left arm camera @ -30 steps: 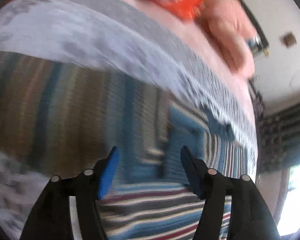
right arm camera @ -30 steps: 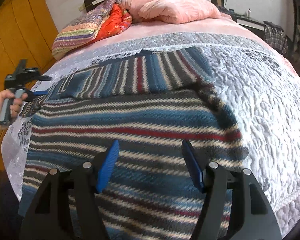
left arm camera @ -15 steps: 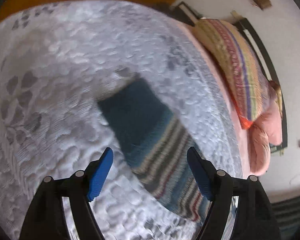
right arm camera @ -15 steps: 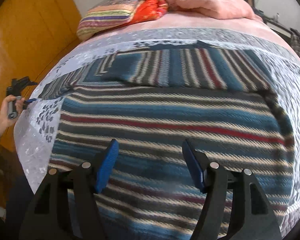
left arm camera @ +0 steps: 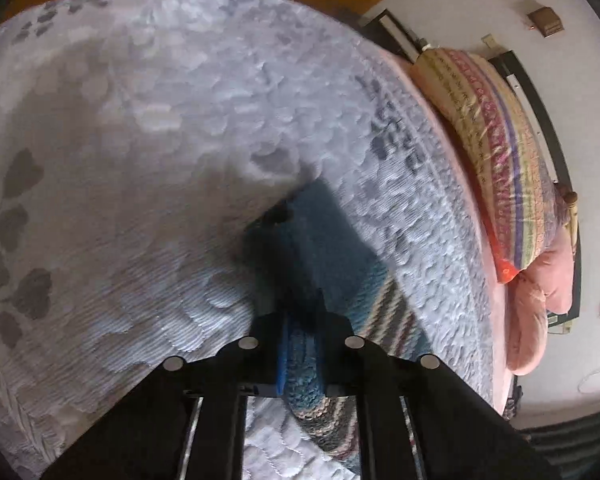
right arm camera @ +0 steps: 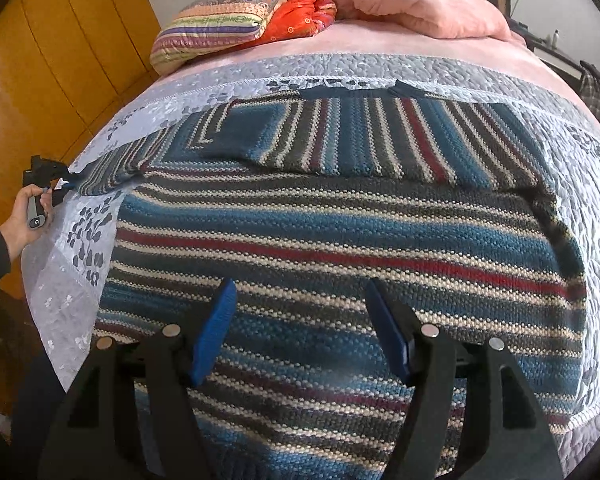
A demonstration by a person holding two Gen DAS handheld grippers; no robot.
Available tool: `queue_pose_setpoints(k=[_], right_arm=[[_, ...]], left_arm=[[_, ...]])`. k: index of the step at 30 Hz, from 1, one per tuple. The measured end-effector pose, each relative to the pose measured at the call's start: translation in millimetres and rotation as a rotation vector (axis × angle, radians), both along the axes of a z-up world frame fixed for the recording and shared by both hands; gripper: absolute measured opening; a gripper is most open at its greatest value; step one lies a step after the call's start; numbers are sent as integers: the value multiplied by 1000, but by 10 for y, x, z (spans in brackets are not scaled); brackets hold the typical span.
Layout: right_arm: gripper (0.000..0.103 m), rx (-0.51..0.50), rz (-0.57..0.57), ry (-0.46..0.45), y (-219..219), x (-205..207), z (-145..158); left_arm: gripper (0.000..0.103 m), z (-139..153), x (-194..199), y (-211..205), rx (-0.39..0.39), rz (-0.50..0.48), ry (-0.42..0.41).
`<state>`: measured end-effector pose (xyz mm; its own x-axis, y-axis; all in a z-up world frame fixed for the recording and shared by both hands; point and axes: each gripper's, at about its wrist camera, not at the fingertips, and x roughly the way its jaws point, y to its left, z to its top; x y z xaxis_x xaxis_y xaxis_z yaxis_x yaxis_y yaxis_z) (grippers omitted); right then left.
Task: Fold small clothes
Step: 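Grasp the other sleeve cuff with the left gripper and lift it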
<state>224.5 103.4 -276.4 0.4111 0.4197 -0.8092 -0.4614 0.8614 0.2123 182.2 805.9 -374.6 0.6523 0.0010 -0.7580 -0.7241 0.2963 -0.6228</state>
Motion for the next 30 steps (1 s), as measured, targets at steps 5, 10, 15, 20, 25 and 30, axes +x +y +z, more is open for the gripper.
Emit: queue_pose_setpoints(k=[5,10,15,20,25,30], right_arm=[[67,14,-6,-21,-45,0,111],[67,50,-33,-30,-199,-11,231],[67,83,-57,-32,-382,-61,306],[67,115,-95,-32,-628,-97,354],[68,139,-136,-11,-863,-72,299],[68,160,-169,20,-1044,-37,198]], left_arm=[[9,564,16,-198,39,-24,-130],[9,1485,187,-778,135,-146,-258],[9,2176,514,-1586,203,-310,-329],[9,2447,920,-2318,245,-442,-338],[9,2439,1257,-3047,276,-566,-320],[9,2260,1562,-3780,309,-674,-280]])
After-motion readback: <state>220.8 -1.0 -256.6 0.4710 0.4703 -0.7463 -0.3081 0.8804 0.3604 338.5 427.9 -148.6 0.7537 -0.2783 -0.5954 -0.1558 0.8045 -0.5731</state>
